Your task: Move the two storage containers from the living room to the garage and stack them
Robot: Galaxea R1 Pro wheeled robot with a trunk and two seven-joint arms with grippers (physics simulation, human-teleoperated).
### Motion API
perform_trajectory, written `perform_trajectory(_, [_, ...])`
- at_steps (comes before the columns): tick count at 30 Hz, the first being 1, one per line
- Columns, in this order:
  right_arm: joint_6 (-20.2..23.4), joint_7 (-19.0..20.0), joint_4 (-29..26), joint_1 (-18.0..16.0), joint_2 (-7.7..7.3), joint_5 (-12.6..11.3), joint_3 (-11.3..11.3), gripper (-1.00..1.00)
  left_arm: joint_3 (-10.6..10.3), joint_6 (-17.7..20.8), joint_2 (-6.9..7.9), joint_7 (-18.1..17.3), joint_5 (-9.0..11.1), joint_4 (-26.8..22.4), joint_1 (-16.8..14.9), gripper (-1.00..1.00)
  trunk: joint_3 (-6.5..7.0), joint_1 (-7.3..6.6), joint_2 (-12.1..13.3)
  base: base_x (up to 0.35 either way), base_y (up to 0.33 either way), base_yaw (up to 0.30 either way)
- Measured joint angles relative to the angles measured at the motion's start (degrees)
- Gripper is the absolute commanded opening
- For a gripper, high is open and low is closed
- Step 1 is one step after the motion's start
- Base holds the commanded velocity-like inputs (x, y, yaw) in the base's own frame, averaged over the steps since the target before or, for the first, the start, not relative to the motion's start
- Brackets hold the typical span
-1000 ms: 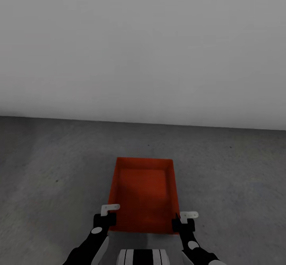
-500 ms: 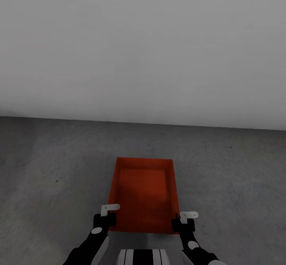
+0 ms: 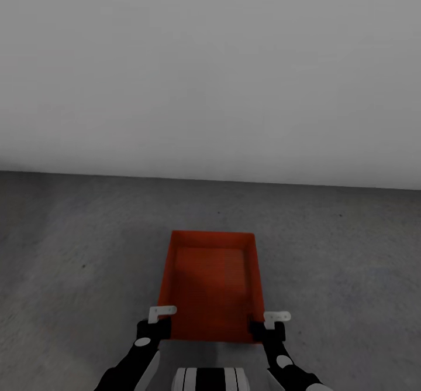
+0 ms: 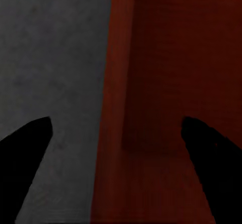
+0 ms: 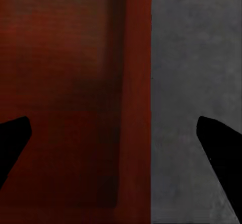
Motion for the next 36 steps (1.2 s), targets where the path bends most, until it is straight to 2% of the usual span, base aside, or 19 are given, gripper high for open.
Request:
perform_trajectory(24, [0.00,-0.03,0.00,0.00,0.00,-0.18,0.00,1.00,0.02,-0.17,-0.12,0.15,0.20,-0.96,-0.01,1.00,0.00,0.00,0.00,0.000,0.000,0.000])
perform_trajectory(36, [0.00,-0.04,0.00,-0.01,0.00,-0.22,0.00,1.00,0.24,0.00,-0.05,0.12,0.42,-0.46,-0.01,1.00,2.15,-2.63,4.80,0.000,0.000,0.000])
